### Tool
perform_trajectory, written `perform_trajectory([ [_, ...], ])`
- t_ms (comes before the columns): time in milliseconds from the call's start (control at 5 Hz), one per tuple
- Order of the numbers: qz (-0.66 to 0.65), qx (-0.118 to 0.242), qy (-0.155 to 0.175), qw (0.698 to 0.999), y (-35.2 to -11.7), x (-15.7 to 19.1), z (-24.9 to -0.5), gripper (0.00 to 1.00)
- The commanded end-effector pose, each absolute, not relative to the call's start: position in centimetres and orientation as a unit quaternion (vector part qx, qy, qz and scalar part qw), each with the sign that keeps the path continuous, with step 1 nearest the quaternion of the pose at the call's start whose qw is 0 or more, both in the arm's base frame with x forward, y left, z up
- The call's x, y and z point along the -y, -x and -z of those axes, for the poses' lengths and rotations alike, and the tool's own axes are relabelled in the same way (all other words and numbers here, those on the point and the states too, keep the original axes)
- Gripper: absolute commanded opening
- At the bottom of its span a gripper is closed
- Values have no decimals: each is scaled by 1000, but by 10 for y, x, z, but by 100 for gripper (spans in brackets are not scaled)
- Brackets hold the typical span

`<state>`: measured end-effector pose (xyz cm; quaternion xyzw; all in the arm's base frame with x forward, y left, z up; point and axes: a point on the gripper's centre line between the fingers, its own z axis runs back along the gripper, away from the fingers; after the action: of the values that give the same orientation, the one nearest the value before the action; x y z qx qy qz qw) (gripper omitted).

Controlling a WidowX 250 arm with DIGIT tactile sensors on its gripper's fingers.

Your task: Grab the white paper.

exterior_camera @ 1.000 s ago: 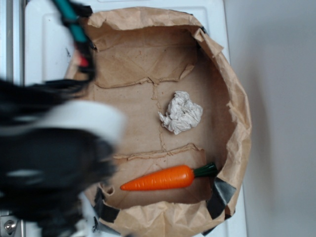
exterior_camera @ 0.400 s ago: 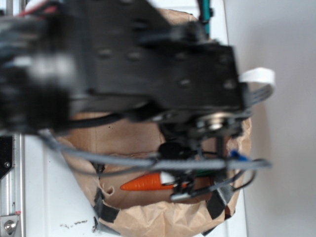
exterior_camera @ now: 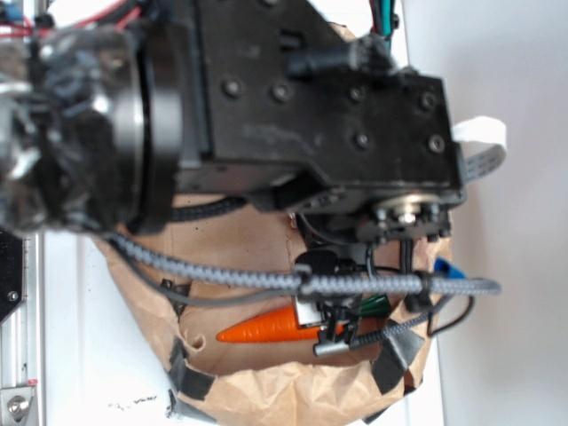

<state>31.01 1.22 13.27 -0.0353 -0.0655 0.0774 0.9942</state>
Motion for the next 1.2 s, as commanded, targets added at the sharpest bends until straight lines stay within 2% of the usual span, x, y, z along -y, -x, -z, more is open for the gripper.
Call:
perform_trajectory([
  [0,-85,98,34,991,-316,-19,-152,100],
  [200,-94,126,9,988,-319,-46,-141,100],
  [400,-93,156,14,983,-320,-69,-132,100],
  [600,-81,171,12,982,-316,-73,-120,100],
  [1000,-58,161,-20,985,-324,-54,-87,100],
])
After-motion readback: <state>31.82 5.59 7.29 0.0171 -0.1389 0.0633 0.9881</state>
